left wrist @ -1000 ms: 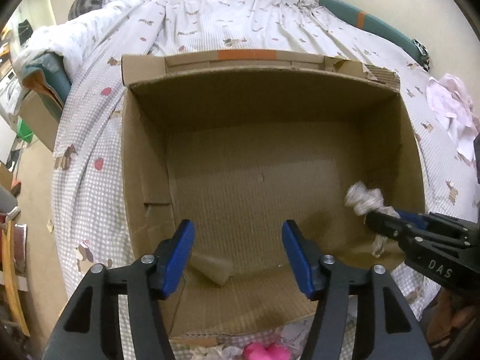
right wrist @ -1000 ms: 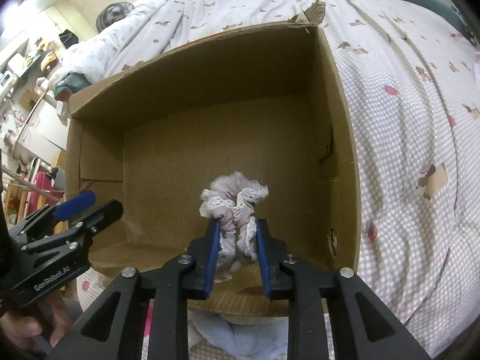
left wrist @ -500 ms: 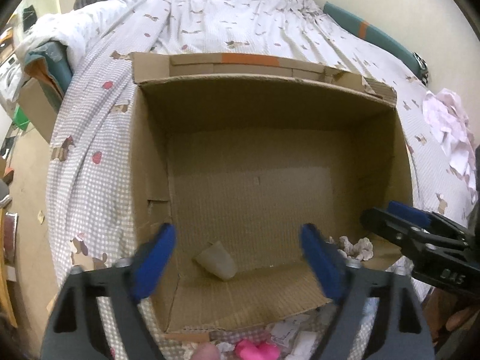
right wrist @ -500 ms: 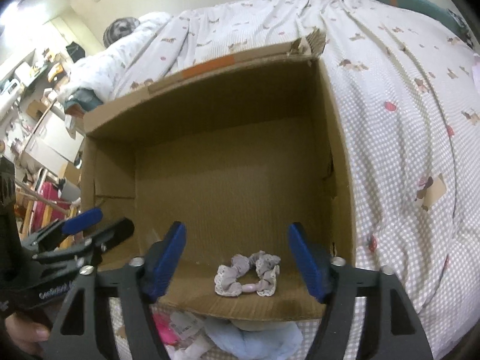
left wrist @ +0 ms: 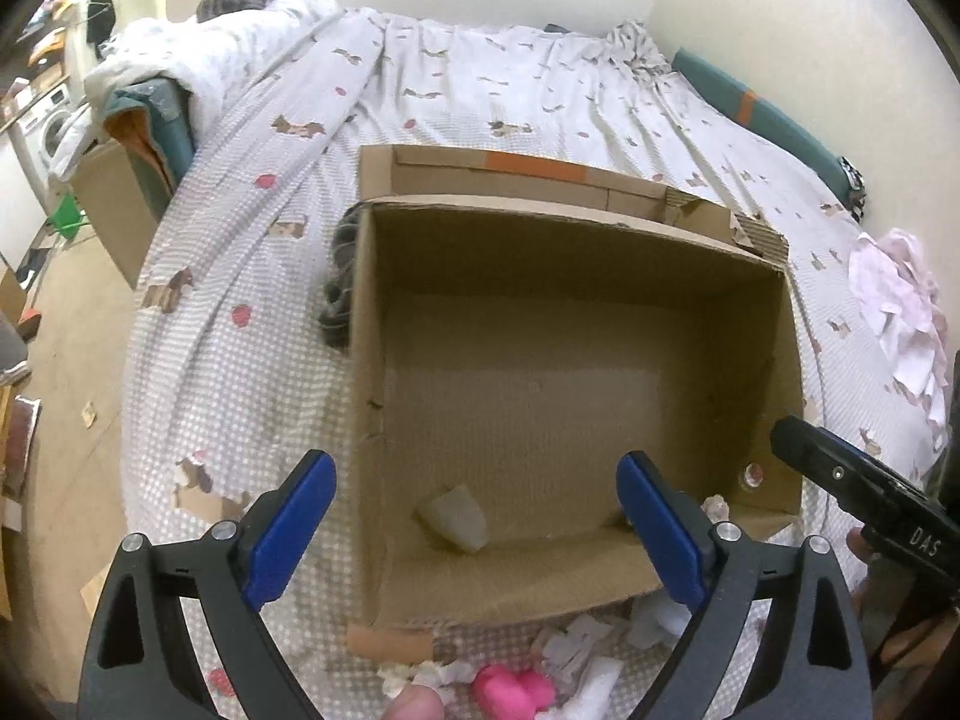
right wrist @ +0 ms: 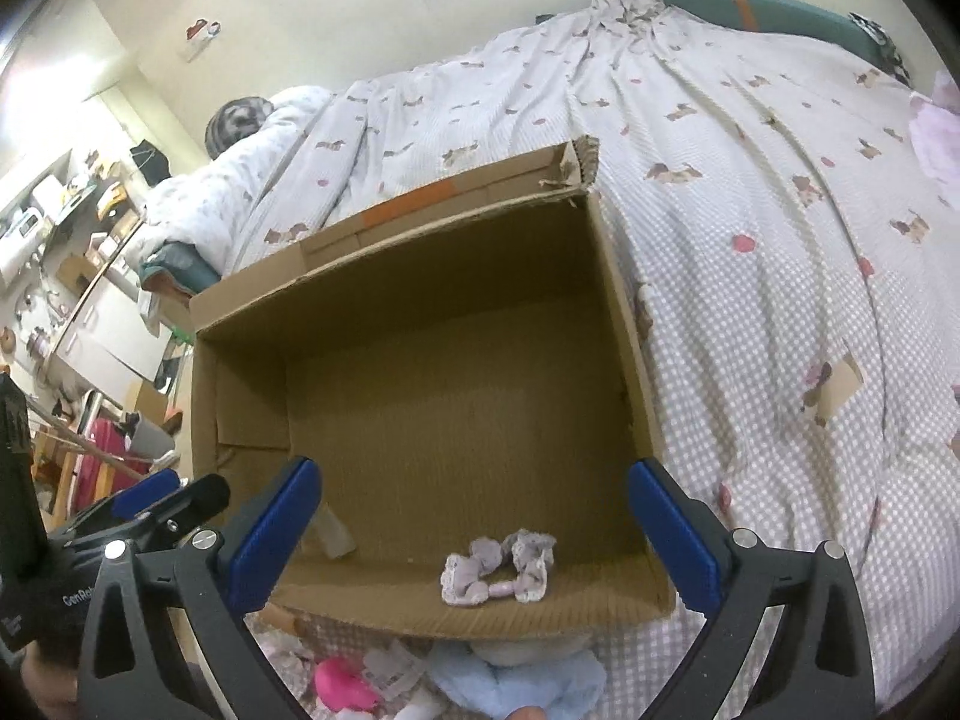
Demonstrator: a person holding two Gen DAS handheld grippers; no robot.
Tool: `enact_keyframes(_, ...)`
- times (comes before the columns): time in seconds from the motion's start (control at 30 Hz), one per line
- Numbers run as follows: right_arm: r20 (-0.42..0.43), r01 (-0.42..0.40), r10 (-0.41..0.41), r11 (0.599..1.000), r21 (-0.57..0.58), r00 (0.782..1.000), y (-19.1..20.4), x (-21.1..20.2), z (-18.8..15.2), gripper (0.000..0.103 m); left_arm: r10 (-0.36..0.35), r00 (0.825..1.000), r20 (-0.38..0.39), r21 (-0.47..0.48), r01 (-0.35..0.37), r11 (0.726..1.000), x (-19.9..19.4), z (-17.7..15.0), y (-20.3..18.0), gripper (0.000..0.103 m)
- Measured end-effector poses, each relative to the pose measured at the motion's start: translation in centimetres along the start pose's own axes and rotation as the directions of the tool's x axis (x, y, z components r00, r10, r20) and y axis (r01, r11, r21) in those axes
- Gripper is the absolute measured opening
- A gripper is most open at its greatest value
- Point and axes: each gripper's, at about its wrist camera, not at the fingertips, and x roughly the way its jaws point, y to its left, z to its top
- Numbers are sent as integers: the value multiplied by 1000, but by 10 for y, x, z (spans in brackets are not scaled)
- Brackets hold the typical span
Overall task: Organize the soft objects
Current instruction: 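Withdraw the right gripper from the box toward the light-blue plush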
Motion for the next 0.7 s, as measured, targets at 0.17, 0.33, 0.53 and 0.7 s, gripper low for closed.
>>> enact_keyframes(0.17,-12,48,-48,999,2,999,1,-9,-10,103,24,1000,-3,5,-24,1000,-12,-6,9,94)
enact_keyframes(0.33,-10,72,-72,997,-32,997,4,-23,-17,103,42,999,8,-48,-42,998,-30,-17,26,94)
enact_keyframes(0.53,5,115,-115,993,-36,993,1,-36,-31,103,68,997,40,-49,-66,997,-52,-40,36,102)
enact_keyframes(0.7,0,150,-150,987,-50,989,4,-46,-47,103,32,999,9,-107,-31,994,-56,-60,51,102)
